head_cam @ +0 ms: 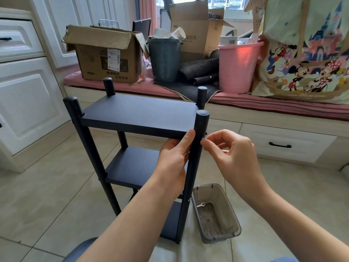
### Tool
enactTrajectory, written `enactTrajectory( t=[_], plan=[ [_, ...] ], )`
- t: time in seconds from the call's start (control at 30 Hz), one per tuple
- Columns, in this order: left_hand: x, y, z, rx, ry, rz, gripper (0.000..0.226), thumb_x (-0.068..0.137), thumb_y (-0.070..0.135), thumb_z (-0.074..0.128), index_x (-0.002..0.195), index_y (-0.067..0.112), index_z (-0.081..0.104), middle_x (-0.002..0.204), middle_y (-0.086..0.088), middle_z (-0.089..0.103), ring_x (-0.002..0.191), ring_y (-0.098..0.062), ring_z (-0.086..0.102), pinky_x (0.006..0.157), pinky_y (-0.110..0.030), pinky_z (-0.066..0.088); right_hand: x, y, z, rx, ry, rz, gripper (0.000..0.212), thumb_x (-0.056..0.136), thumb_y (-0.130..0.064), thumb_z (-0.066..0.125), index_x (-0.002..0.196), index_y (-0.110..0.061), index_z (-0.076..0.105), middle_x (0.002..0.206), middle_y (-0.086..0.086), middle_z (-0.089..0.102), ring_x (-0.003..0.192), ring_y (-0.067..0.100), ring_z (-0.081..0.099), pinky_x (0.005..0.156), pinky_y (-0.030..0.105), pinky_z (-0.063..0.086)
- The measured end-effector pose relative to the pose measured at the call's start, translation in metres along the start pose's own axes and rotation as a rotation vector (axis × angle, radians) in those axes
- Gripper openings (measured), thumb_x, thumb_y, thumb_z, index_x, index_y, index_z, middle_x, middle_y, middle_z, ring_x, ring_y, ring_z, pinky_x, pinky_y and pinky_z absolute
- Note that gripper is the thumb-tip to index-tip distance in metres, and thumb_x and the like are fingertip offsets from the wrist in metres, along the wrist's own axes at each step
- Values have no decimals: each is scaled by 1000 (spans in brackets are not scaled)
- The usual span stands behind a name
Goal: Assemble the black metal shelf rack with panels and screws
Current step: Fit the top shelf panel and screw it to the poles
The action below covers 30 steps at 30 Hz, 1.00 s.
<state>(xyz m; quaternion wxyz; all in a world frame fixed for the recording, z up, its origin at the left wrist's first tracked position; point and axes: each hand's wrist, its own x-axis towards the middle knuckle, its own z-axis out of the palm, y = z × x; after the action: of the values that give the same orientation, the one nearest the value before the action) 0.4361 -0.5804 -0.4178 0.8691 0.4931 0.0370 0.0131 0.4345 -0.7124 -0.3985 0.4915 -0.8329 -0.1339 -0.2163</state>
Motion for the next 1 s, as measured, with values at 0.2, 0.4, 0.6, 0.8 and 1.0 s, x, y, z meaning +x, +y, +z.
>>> enactTrajectory(
  t=[0.2,0.4,0.6,0.8,1.0],
  plan=[
    [0,-1,1,-18,0,-1,43,78,37,70,113,12,71,108,-5,76,99,-17,71,85,-26,50,1,-4,2,-59,17,-35,10,81,-15,80,86,-15,71,77,-9,70,70,9,63,68,25,53],
    [-2,-1,1,1,14,2,39,76,38,70,108,16,72,103,-3,77,98,-17,72,81,-25,51,3,-3,1,25,36,17,13,80,-26,81,84,-18,72,73,-9,71,68,7,66,65,18,53],
    [-2,0,1,-2,26,-7,44,76,38,70,114,16,71,106,-3,77,102,-19,72,83,-26,52,2,-2,0,72,20,29,8,80,-23,81,83,-19,73,73,-9,72,70,6,69,68,19,54],
    [-3,0,0,19,33,-16,45,79,39,68,117,14,70,107,-4,76,108,-23,70,86,-30,51,3,0,-2,140,-3,62,4,83,-19,79,82,-20,75,74,-7,75,73,11,72,74,32,58],
    [-5,1,-1,123,-11,48,53,63,35,78,111,14,70,104,-2,77,105,-19,71,89,-27,51,7,5,-2,207,-18,89,6,81,-24,80,79,-21,74,72,-7,74,70,11,70,68,23,56]
  ],
)
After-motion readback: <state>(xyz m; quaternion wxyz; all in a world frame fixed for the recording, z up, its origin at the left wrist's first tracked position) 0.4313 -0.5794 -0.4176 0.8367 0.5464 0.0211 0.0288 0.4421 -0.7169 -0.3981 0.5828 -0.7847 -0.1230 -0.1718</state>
